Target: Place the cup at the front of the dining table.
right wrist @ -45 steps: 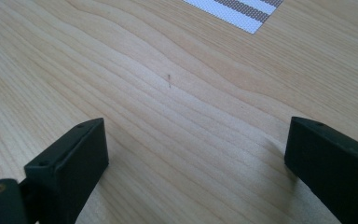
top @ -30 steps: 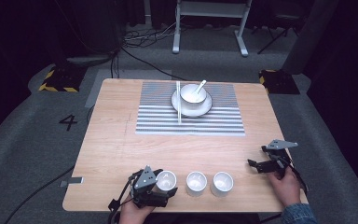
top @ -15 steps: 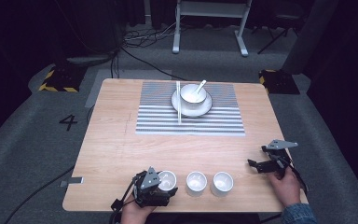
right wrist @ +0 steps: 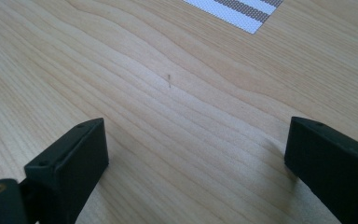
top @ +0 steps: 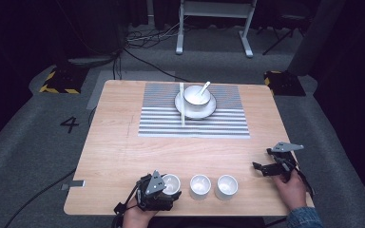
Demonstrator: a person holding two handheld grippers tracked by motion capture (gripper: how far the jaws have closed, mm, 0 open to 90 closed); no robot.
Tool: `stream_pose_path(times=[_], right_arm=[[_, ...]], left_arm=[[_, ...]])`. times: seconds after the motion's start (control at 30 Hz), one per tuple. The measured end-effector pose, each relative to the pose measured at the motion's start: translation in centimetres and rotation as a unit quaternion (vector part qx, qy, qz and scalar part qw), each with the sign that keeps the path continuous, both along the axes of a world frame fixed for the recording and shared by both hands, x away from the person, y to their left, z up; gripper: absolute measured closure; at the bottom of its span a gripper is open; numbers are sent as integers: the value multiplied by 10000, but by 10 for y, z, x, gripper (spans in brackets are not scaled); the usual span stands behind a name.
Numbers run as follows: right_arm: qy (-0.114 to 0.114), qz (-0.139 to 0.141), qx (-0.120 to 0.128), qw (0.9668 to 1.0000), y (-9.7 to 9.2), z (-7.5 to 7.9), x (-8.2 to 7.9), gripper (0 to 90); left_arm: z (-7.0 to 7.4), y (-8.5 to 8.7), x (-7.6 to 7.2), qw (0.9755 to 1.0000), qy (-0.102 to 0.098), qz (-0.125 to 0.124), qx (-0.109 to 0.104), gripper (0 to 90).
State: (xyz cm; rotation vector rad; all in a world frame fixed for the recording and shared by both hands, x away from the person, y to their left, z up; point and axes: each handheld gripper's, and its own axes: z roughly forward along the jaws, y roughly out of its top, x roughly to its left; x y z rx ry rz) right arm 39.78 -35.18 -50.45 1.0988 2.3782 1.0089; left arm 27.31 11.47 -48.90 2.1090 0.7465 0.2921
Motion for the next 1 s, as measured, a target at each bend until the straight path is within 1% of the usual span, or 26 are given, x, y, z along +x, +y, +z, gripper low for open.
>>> stream_pose_path(times=[0.03,0.13,0.2,0.23,0.3,0.4,0.47,0.5,0.57,0.67,0.73,0.77,0.9,0.93,0.97,1.0], right_arm=[[-1,0,-1,10000,0,0,0,63],[-1,0,0,10000,0,0,0,63],[-1,1,-1,10000,0,0,0,63],[-1,1,-1,10000,0,0,0,63],[-2,0,-1,10000,0,0,0,63],[2,0,1,10000,0,0,0,62],[0,12,4,10000,0,0,1,62],[-3,10,5,10000,0,0,1,63],[1,13,4,10000,0,0,1,62],[-2,9,5,10000,0,0,1,62],[-2,10,4,10000,0,0,1,62],[1,13,5,10000,0,0,1,62],[-2,10,6,10000,0,0,1,62],[1,13,4,10000,0,0,1,63],[1,13,4,10000,0,0,1,63],[1,13,4,10000,0,0,1,62]], left_arm=[[2,-1,0,10000,16,11,30,265],[4,-1,-1,10000,18,33,17,266],[10,-1,-1,10000,48,21,72,266],[10,-1,-1,10000,48,21,72,266],[16,-2,-1,9998,69,25,160,266],[20,-2,-1,9998,55,11,179,266],[24,-1,-1,9999,98,12,129,266],[29,1,0,9999,106,7,116,266],[31,1,0,9999,113,32,96,266],[40,4,1,9999,140,74,40,266],[42,5,2,9998,152,78,35,266],[47,5,3,9998,184,99,26,266],[52,6,3,9998,151,131,33,267],[55,7,4,9998,152,134,26,267],[55,7,4,9998,152,134,26,266],[59,8,5,9998,141,147,-6,266]])
